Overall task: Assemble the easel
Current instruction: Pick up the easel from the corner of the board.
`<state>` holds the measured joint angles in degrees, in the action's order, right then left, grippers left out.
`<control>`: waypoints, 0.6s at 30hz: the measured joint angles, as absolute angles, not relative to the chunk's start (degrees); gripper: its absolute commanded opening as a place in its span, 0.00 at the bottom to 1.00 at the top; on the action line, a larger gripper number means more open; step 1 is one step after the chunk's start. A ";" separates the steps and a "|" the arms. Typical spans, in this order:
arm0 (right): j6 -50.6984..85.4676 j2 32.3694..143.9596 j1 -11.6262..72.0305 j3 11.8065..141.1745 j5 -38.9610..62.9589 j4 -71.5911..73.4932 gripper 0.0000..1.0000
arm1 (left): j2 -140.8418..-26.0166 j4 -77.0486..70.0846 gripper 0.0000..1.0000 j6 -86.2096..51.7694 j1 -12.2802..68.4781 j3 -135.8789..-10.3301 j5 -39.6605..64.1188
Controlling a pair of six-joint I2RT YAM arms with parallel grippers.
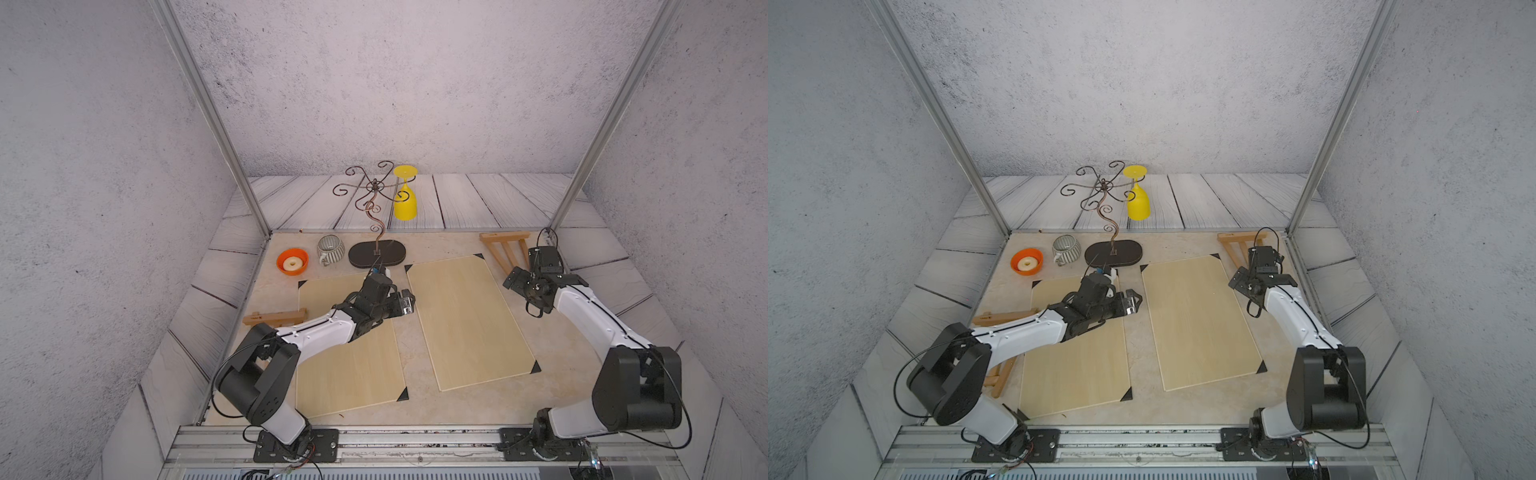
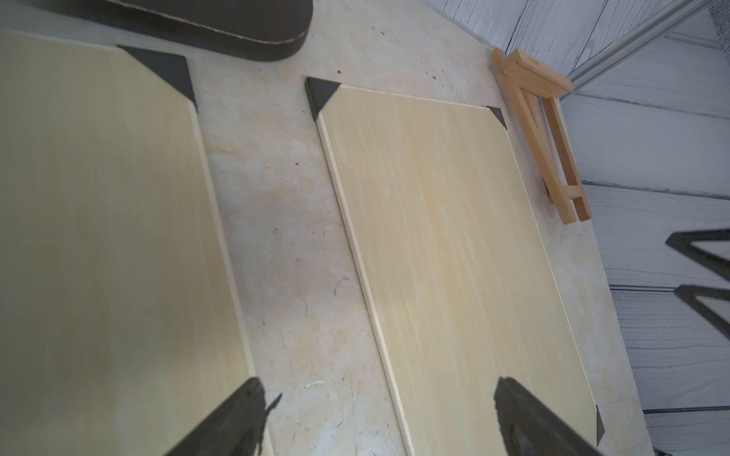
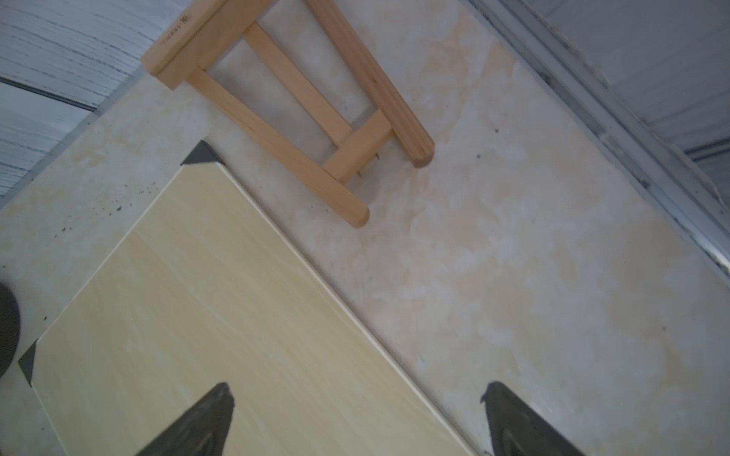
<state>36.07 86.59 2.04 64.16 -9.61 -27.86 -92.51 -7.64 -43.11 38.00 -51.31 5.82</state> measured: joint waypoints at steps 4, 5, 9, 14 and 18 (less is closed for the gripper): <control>30.09 96.18 1.89 72.58 -9.39 -27.16 0.98 | -97.01 -7.95 0.92 -43.11 38.79 -53.87 5.91; 28.77 98.63 1.87 75.07 -9.10 -27.57 0.97 | -97.67 -7.97 0.92 -43.00 38.85 -54.33 5.89; 24.47 108.07 1.80 85.89 -8.45 -29.78 0.94 | -99.42 -8.01 0.92 -42.94 39.18 -56.27 5.80; 20.86 114.74 1.80 93.76 -8.51 -33.56 0.91 | -101.60 -8.36 0.92 -42.98 39.88 -58.37 5.80; 19.14 120.73 1.80 101.25 -8.86 -36.62 0.90 | -104.05 -8.40 0.92 -43.18 40.12 -60.07 5.89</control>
<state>19.14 120.73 1.80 101.25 -8.86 -36.62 -104.05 -8.40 -43.18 40.12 -60.07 5.89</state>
